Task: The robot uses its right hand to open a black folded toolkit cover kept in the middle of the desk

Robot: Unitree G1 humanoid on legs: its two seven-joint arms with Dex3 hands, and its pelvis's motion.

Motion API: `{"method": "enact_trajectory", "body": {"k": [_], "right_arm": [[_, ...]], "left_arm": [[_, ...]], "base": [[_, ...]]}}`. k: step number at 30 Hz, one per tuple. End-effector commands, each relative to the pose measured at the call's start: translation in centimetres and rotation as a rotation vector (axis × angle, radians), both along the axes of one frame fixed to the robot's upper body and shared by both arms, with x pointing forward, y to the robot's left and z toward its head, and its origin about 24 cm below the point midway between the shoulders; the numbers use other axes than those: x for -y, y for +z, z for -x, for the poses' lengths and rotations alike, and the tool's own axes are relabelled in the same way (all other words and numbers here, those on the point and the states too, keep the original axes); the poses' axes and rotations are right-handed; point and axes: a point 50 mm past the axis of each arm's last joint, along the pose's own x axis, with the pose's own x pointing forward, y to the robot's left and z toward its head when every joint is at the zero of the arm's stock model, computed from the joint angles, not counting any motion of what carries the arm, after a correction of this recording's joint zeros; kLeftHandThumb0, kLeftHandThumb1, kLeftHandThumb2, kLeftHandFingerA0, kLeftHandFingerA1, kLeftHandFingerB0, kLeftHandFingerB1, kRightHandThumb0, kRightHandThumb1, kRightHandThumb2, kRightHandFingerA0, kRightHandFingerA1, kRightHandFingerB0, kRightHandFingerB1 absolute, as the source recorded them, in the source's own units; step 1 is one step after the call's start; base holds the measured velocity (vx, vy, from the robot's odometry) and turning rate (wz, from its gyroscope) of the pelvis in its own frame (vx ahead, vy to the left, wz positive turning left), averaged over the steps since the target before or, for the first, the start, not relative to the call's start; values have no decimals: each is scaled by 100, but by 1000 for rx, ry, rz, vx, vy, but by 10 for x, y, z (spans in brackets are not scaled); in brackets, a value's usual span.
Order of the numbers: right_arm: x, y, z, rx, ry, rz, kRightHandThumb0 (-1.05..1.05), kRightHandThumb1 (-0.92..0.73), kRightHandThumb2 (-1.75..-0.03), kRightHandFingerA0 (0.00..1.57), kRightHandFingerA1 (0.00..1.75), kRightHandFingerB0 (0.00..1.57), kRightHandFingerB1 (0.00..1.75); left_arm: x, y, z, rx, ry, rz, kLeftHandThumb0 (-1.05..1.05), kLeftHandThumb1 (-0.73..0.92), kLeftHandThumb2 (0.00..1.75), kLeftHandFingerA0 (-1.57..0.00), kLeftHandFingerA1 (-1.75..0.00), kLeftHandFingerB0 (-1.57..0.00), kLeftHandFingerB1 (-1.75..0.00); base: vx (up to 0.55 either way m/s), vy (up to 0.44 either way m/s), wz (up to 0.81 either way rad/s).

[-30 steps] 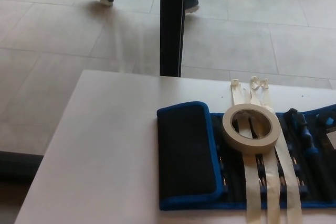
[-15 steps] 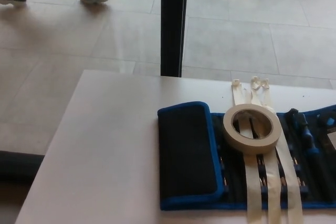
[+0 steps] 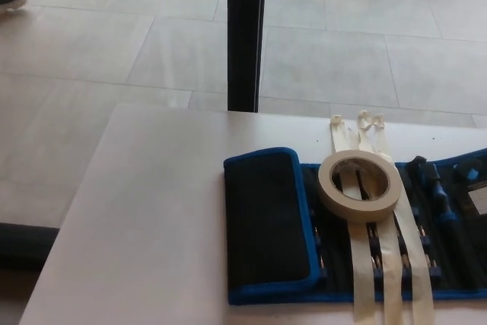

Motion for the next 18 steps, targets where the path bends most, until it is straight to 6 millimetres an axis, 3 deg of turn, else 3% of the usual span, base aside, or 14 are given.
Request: {"method": "enact_trajectory", "body": {"k": [1, 3, 4, 5, 7, 8, 11, 12, 13, 15, 16, 17, 18], "right_arm": [[-14, -44, 18, 346, -153, -246, -49, -72, -66, 71, 167, 8, 61], [-17, -48, 18, 397, -170, -257, -49, -72, -66, 71, 167, 8, 61], [-21, -51, 17, 383, -162, -256, -48, -73, -68, 79, 173, 16, 77], [-22, -54, 18, 386, -133, -239, -48, -73, -70, 80, 169, 5, 68], [-23, -59, 25, 349, -124, -245, -48, -72, -69, 76, 157, 15, 59], [-25, -62, 27, 348, -125, -261, -47, -75, -68, 54, 135, 15, 65], [-27, -68, 30, 338, -163, -298, -46, -77, -67, 55, 124, 14, 64], [-28, -69, 32, 327, -149, -287, -47, -74, -67, 64, 125, 8, 61], [-30, -70, 33, 325, -125, -270, -51, -70, -68, 88, 140, 5, 59], [-31, -69, 31, 332, -92, -248, -51, -70, -68, 88, 140, 5, 59], [-32, -69, 29, 333, -82, -247, -51, -70, -65, 80, 145, 19, 59], [-32, -69, 28, 353, -69, -252, -49, -72, -65, 66, 157, 16, 56], [-34, -67, 25, 326, -41, -235, -52, -72, -65, 71, 168, 25, 66]], "left_arm": [[-14, 12, 2, 3, 21, -37, -51, 51, 56, -68, -68, -74, -53], [-14, 11, 3, -6, 24, -39, -51, 51, 56, -68, -68, -74, -53], [-14, 11, 4, -1, 26, -32, -51, 52, 56, -67, -71, -74, -54], [-14, 11, 4, 1, 23, -32, -50, 52, 56, -65, -70, -74, -54], [-14, 10, 7, -12, 18, -42, -49, 51, 56, -65, -71, -74, -55], [-15, 10, 8, -13, 19, -43, -49, 51, 56, -63, -72, -74, -55], [-15, 10, 9, -17, 29, -41, -48, 52, 56, -63, -72, -72, -54], [-15, 9, 10, -20, 33, -43, -49, 52, 56, -65, -71, -73, -54], [-16, 9, 10, -20, 32, -46, -51, 51, 56, -64, -72, -72, -53], [-15, 10, 10, -14, 31, -46, -51, 51, 56, -64, -72, -72, -53], [-15, 9, 9, -11, 43, -40, -51, 51, 56, -64, -73, -72, -53], [-15, 9, 9, -14, 41, -41, -50, 52, 56, -62, -72, -70, -53], [-15, 9, 9, -8, 41, -38, -50, 51, 56, -61, -72, -68, -53]], "base": [[0, 0, 0], [0, 0, 0], [0, 0, 0], [0, 0, 0], [0, 0, 0], [0, 0, 0], [0, 0, 0], [0, 0, 0], [0, 0, 0], [0, 0, 0], [0, 0, 0], [0, 0, 0], [0, 0, 0]]}}
